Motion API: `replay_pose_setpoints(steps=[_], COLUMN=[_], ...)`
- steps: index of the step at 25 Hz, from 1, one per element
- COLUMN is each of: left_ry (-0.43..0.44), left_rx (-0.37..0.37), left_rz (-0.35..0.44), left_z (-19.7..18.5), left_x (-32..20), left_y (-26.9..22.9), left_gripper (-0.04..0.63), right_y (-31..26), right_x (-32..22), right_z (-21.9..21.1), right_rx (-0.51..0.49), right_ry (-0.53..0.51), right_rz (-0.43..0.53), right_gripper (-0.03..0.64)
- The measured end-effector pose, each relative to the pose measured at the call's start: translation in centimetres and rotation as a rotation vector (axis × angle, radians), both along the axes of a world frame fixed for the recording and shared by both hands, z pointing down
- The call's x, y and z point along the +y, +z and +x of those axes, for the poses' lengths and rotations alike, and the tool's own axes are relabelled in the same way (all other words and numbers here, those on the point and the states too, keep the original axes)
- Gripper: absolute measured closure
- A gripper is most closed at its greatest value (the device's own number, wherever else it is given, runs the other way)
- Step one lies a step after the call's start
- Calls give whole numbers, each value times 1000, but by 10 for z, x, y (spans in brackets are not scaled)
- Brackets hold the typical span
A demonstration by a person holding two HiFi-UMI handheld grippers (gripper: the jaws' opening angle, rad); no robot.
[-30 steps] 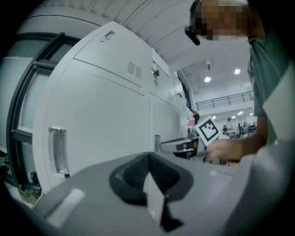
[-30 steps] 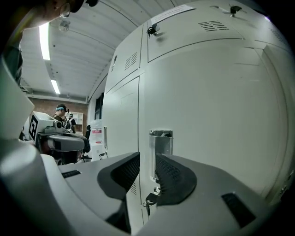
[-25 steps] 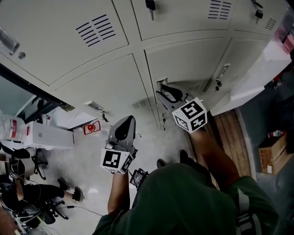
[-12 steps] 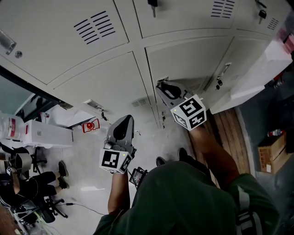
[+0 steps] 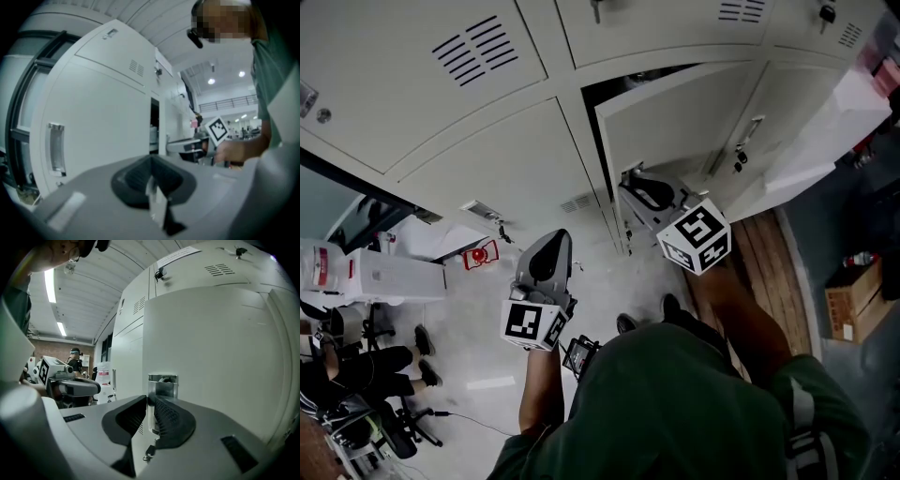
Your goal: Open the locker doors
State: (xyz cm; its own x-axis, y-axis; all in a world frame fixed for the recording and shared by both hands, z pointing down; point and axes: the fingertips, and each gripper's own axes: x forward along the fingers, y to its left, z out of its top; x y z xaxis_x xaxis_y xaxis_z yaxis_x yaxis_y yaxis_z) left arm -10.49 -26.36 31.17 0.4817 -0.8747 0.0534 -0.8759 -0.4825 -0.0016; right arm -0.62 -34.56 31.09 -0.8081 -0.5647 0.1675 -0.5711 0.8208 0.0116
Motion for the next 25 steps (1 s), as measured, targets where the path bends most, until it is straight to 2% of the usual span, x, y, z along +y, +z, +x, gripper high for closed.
replay_pose_setpoints(steps=[7, 20, 25], left_ry=[22, 70, 89], left_rx=[-5, -10, -13], left_rz=[3, 7, 7], left_z=[10, 29, 37], left_x=[3, 18, 26], left_y=[0, -2, -1], left_gripper=[595, 595, 595], right_y=[0, 1, 0], right_x=[26, 63, 73], right_z=[17, 57, 73], right_rx=[-3, -29, -57], right_ry=[-27, 10, -14], right_rz=[-5, -19, -12], right_gripper=[568, 563, 566])
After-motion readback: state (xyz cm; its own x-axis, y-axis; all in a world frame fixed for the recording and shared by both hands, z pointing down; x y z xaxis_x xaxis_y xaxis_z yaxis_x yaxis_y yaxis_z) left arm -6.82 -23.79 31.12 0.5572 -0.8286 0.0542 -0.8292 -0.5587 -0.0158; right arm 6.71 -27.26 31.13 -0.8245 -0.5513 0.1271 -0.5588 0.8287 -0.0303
